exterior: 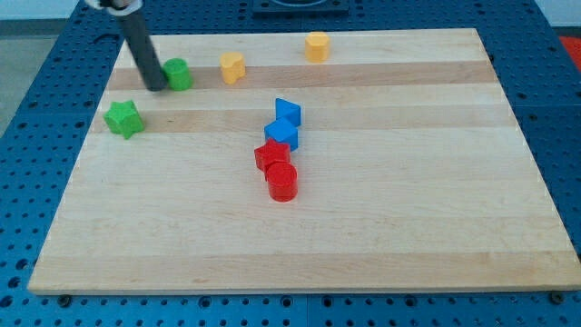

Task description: Slide the green star towards left side of the green circle

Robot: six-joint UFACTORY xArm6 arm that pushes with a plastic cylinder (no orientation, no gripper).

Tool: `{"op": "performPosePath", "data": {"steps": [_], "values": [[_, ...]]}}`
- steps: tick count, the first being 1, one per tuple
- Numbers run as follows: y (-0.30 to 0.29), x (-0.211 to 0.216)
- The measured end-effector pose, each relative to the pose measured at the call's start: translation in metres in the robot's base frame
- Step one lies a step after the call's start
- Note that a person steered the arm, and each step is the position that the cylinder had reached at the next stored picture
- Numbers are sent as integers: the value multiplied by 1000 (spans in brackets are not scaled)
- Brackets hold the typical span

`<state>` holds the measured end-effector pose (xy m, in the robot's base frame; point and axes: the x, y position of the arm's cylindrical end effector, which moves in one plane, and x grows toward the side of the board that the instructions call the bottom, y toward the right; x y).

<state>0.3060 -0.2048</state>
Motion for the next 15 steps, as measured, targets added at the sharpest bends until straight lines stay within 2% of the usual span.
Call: {"op": "performPosePath", "data": {"steps": [1, 3, 6, 7, 8, 11, 12, 14, 15], "values": [[24, -3], [25, 10], [15, 91], [-37, 120], [-83, 119], [-32, 45], [-30, 37], [-24, 77], [4, 77]]}}
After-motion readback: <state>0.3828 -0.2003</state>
